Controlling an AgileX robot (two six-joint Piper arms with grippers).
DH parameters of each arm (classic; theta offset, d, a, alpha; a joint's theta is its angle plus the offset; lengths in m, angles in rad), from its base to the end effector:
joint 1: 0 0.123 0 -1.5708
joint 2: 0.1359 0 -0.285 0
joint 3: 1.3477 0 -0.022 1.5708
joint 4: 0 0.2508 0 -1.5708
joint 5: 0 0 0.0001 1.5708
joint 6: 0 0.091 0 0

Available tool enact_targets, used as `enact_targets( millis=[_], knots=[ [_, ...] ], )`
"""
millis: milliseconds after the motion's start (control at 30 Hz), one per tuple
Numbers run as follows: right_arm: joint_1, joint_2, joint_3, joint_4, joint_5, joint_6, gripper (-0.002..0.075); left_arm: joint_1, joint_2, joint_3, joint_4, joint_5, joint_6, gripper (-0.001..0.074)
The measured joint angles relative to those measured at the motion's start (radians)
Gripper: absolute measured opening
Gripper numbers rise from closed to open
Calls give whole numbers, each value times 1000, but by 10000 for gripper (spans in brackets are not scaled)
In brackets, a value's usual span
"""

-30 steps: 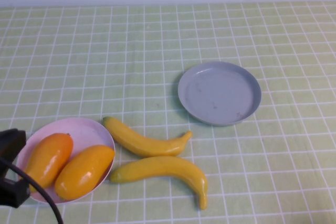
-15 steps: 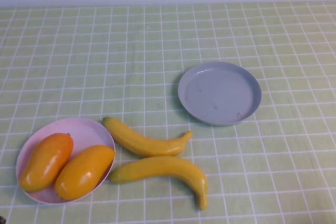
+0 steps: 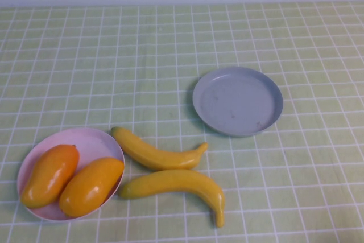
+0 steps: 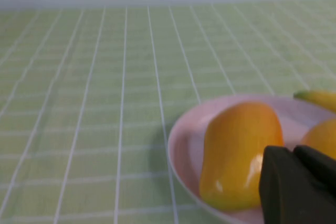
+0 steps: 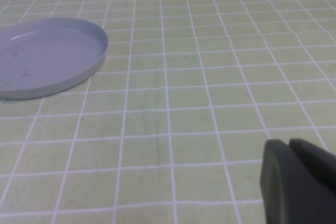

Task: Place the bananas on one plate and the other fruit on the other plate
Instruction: Put another type of fruit in the right plate

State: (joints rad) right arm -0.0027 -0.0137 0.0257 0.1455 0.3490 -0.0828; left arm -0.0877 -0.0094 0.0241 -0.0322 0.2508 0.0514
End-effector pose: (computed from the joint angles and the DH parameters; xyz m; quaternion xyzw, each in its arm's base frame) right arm 0.0531 0.0044 0.1741 0.0076 0.7958 0.0353 0.6045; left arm 0.0551 -0.0056 0.1828 0.0439 0.7660 -0.0247 0.6409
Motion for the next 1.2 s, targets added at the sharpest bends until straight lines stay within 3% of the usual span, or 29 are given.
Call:
enact_targets(
  millis=[133,1200],
  knots=[
    [0,0,0,0,0,0,-16,0,0,2,3,119,0,2],
    [0,0,0,3,-2,0,-15,0,-2,2,8,123,4,2]
  ],
)
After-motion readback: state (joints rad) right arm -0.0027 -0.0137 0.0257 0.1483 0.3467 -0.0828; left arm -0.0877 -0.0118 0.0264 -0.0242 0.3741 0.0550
